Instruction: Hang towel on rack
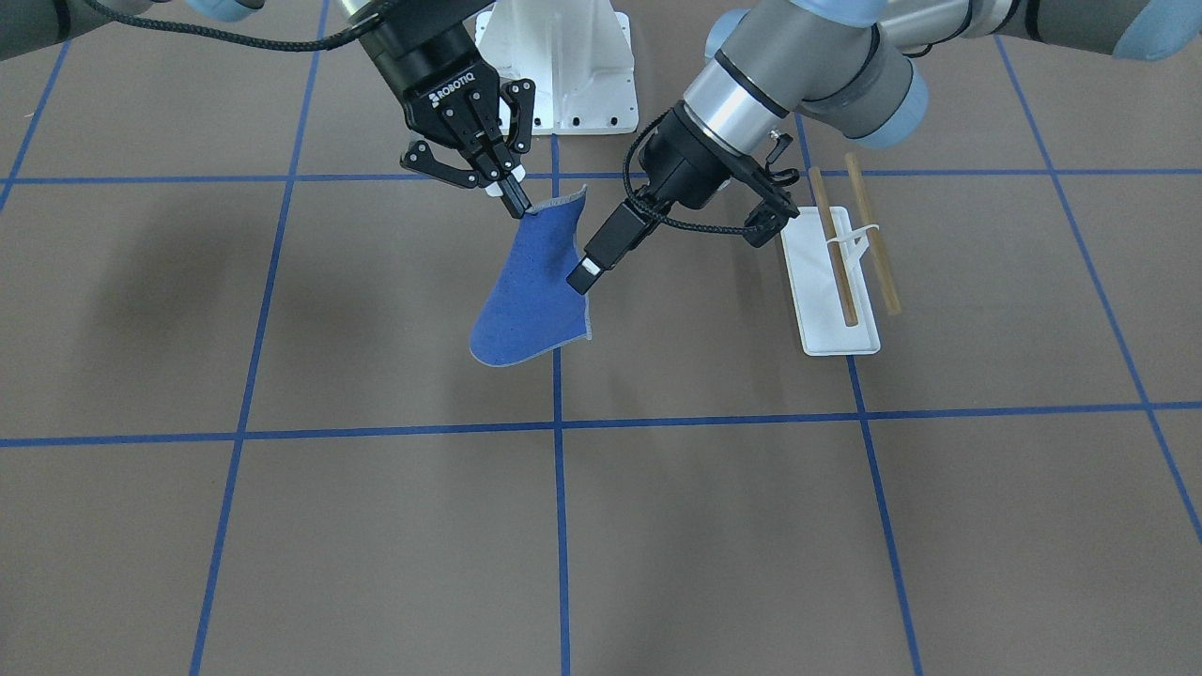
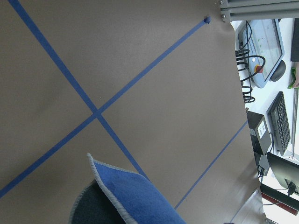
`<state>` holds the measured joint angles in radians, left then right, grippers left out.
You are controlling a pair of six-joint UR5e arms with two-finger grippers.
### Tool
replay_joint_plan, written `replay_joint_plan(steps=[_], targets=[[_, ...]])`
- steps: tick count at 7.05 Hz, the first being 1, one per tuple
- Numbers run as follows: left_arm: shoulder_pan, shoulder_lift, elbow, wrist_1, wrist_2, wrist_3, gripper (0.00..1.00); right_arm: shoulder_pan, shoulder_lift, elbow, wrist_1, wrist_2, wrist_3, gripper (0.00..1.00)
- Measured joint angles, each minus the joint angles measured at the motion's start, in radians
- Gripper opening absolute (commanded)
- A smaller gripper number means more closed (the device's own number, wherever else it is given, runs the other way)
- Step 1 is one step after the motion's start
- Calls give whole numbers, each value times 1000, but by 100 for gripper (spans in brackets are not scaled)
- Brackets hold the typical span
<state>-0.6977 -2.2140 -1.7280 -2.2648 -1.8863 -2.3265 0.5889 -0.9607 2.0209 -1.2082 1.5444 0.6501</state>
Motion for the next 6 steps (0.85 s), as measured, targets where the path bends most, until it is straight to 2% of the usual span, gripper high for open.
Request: replay_joint_plan(steps=[2,3,4,5,6], targets=[[1,-1,-3,-18,2,-33,81,-10,8,9,2,-11,0,0],[1,-1,-3,-20,2,-40,50,-17,9,15,2,-18,0,0],[1,-1,-4,-23,2,-47,14,-23,9,20,2,-26,0,0],[1,1,-4,-37,3,-49,0,-27,8,22,2,-31,0,0],[0,4,-4,-56,3,-49,0,-32,2,28,2,-33,0,0]])
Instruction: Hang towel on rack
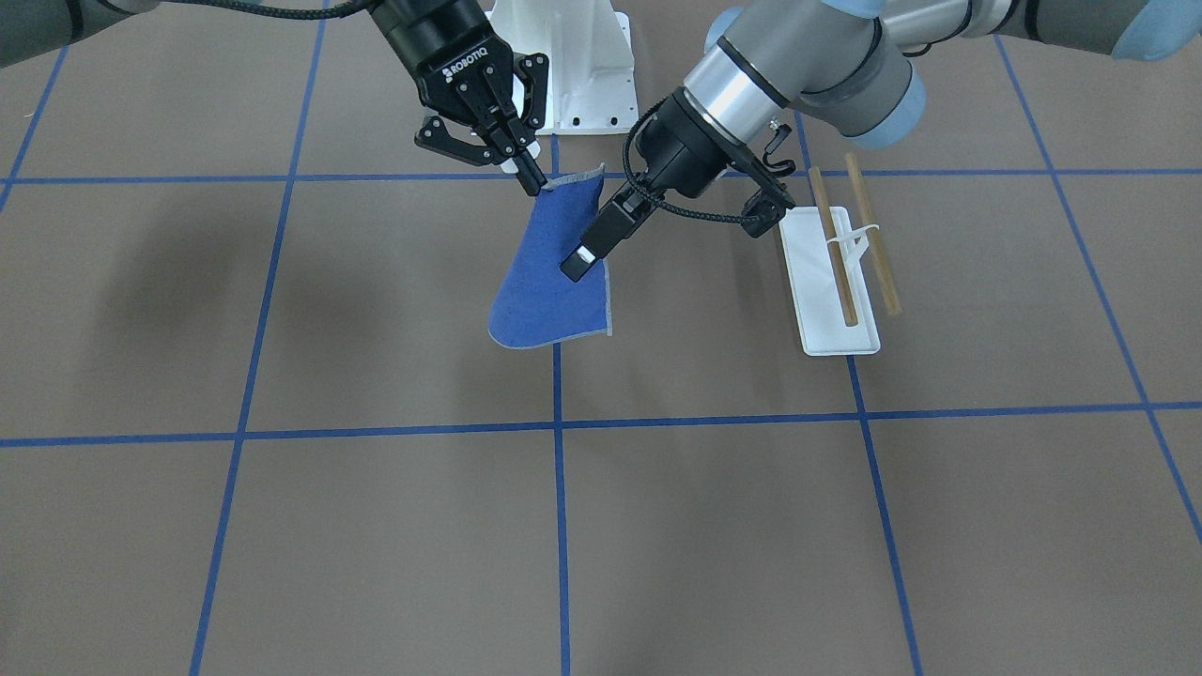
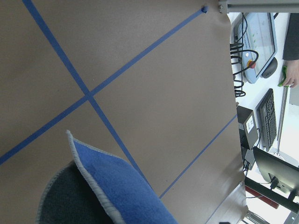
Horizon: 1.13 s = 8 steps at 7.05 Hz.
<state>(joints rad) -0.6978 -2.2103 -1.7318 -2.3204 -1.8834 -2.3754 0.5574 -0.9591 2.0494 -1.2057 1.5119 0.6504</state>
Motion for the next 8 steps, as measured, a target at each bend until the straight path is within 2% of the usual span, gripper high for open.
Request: replay_joint_plan(steps=[2,3,4,5,7,8], targets=[[-7,3,0,-12,1,6,0,-14,-31,38,0,-1,0,0],[-11,4,0,-13,1,8,0,-24,-44,54,0,-1,-1,22],[-13,4,0,-13,1,9,0,-36,-50,63,0,1,3,95],[-15,4,0,-12,1,10,0,-46,-52,69,-2,3,47,100],[-17,4,-1,-10,1,10,0,-48,-63,80,-21,21,211,100],[-24,7,-5,-8,0,12,0,-23,-72,82,-72,67,246,100]])
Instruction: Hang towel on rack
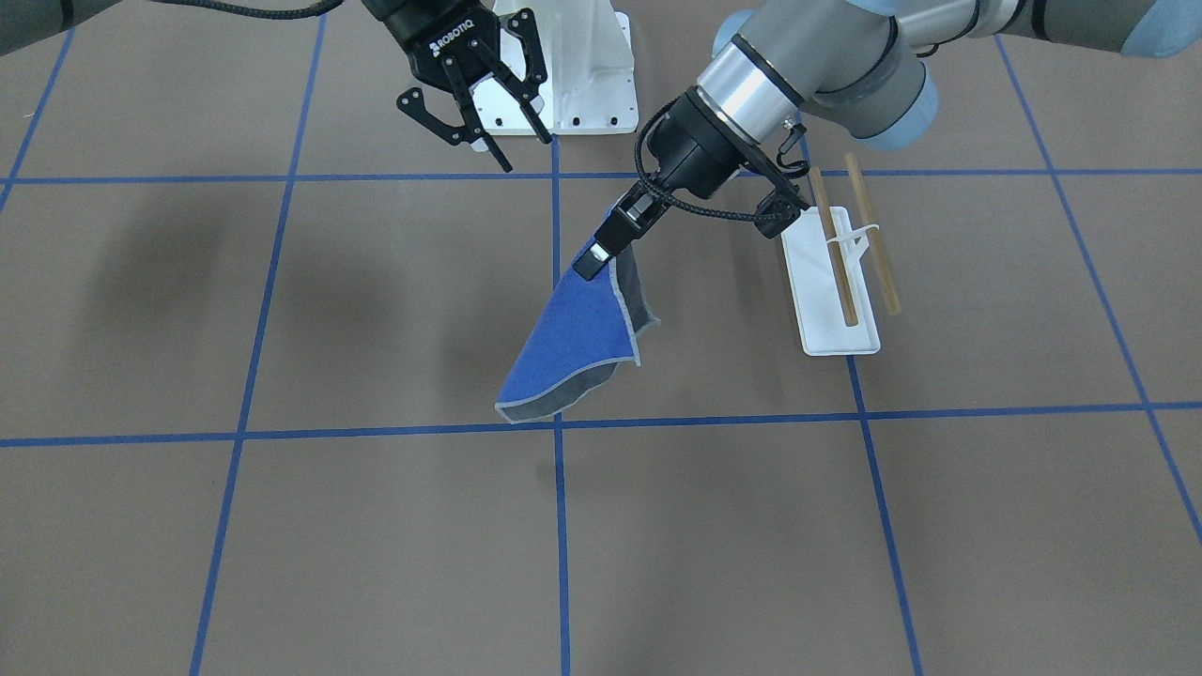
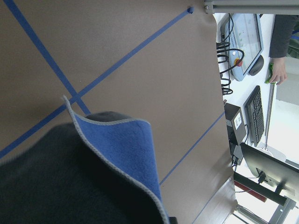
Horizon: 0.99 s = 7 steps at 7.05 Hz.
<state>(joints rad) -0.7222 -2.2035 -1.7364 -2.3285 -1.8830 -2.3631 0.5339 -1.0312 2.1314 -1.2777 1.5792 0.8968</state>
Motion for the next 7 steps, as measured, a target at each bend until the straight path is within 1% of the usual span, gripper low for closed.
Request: replay_joint_plan(steps=[1,2,3,4,5,6,7], targets=[[-10,12,-12,2,-3,3,0,52,-4,0,-91,75,13,100],[-16,40,-39,5,-10,24,0,124,-10,-5,-210,166,11,100],[-21,73,-67,11,-29,83,0,202,-22,-22,-325,243,-21,100],[-34,104,-89,17,-66,165,0,283,-37,-61,-418,312,-103,100],[-61,135,-105,18,-126,266,0,366,-55,-121,-483,374,-227,100],[-100,181,-131,18,-208,382,0,452,-85,-188,-518,430,-366,100],[-145,231,-159,17,-294,498,0,538,-119,-249,-527,492,-502,100]])
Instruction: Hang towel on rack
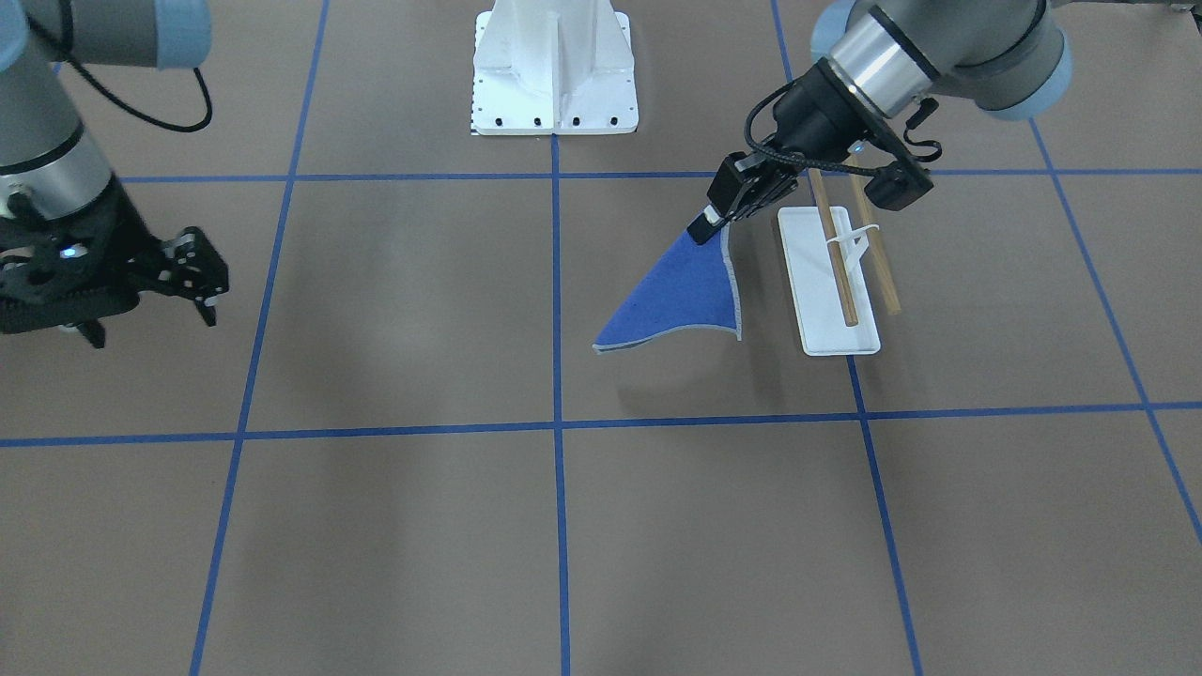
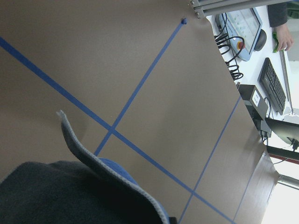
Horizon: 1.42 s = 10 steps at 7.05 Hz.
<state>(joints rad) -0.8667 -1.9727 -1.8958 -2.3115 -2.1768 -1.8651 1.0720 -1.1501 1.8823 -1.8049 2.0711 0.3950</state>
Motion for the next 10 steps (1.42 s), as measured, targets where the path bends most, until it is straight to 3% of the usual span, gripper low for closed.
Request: replay_joint_plan(steps=[2,5,7,10], targets=[[-88,106,-24,-3,-132,279,0,155,-65,-93,0,112,-237,100],[-117,303,-15,-41,-165,692,0,298,-208,-136,5,168,-491,100],[-144,384,8,-72,-167,852,0,334,-245,-138,8,170,-553,100],[-230,411,110,-74,-184,1064,0,339,-250,-138,10,170,-559,100]])
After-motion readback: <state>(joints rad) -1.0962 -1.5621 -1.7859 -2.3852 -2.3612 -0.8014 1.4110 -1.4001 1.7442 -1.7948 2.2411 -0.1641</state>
